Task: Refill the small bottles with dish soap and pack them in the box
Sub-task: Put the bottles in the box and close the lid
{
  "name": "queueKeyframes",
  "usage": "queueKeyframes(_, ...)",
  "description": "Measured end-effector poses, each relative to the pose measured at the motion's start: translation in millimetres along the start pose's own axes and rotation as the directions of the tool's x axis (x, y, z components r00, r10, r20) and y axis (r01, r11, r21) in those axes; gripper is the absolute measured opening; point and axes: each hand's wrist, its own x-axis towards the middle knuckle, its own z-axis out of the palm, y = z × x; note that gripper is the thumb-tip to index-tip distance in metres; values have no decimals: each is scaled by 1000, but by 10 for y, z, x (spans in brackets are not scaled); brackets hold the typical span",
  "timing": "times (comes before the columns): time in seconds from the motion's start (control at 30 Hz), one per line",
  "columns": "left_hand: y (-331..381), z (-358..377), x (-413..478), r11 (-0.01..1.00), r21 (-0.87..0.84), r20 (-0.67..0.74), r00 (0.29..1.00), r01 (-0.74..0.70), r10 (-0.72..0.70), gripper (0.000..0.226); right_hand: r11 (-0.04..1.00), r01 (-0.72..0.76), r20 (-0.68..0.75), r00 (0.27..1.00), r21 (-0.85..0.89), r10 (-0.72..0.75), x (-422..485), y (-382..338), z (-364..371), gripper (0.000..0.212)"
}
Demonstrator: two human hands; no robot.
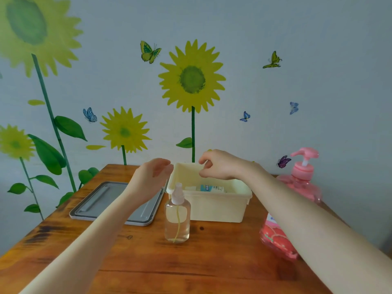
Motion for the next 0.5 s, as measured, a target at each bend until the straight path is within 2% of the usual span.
queueKeyframes(0.13,-72,-39,-246,999,-41,-5,1000,-6,6,34,982,29,-81,997,184,-14,-311,-47,216,48)
queueKeyframes(0.33,-356,106,-592,989,-64,177,976,136,-123,53,920,-38,-127,987,390,94,-574,-11,934,59)
queueKeyframes(0.5,-401,306,-696,980,-83,227,961,180,-157,58,861,-46,-113,986,507,119,-662,-110,1342,46)
